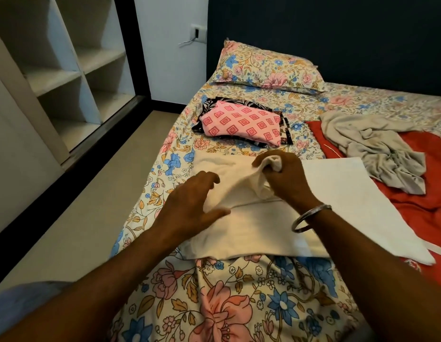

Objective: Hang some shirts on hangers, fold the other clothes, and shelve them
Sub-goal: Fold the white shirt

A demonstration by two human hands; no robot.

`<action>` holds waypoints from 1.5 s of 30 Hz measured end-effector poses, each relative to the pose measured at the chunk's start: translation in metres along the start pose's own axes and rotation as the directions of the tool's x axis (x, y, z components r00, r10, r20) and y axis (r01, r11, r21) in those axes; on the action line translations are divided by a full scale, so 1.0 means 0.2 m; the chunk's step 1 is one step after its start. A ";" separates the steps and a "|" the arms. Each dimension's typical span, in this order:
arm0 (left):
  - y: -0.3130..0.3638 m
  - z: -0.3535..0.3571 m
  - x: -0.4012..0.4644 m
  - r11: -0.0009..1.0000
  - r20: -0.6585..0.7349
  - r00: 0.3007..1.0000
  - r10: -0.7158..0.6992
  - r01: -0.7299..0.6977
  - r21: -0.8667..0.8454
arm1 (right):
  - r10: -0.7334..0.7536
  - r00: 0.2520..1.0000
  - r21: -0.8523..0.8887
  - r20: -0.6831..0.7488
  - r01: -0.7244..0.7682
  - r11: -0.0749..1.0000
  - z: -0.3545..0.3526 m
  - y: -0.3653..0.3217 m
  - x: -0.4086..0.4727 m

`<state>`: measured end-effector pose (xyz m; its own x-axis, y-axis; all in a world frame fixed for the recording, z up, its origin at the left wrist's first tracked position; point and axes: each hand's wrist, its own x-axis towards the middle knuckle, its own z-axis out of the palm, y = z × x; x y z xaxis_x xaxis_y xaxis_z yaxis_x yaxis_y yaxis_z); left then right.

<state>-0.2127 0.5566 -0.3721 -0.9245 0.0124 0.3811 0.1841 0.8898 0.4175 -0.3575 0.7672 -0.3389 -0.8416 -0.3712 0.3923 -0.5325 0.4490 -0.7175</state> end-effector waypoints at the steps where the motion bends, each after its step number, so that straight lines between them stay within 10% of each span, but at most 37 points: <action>1: 0.00 0.01 -0.01 0.994 0.087 0.994 -0.067 0.059 0.088 | 0.061 0.998 0.077 -0.003 -0.061 0.995 -0.05 0.01 0.01; 6: -0.01 0.04 -0.02 0.967 0.249 0.939 -0.239 0.208 0.145 | 0.203 0.973 0.073 0.112 -0.212 0.975 -0.21 0.09 -0.01; 14: 0.02 -0.04 0.00 0.962 0.339 0.917 -0.209 0.130 0.241 | 0.005 0.999 0.097 0.037 -0.008 0.995 -0.36 0.06 0.09; 21: -0.02 0.00 0.16 0.985 0.015 0.988 -0.157 0.155 0.072 | 0.329 0.903 -0.119 0.276 -0.308 0.944 -0.24 0.12 -0.05; 24: 0.00 0.07 0.30 0.992 0.101 0.987 -0.128 0.128 0.015 | 0.253 0.887 -0.050 0.386 -0.253 0.966 -0.16 0.13 -0.09; 32: 0.24 0.26 0.72 0.982 0.209 0.976 -0.057 0.092 -0.163 | 0.190 0.961 0.205 0.203 -0.231 0.951 -0.17 0.12 -0.03; 37: 0.30 0.21 0.80 0.980 0.016 1.000 0.002 0.001 -0.197 | 0.216 0.871 0.076 0.442 -0.277 0.958 -0.14 0.09 -0.05; 45: 0.47 0.16 0.71 0.930 -0.319 0.928 0.194 -0.277 -0.242 | 0.306 0.940 -0.352 0.150 -0.238 0.905 -0.16 0.25 0.01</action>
<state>-0.3368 0.6569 -0.3048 -0.7154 0.0384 0.6976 0.5085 0.7133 0.4823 -0.3874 0.8144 -0.3556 -0.9405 -0.3340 0.0631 -0.3135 0.7807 -0.5405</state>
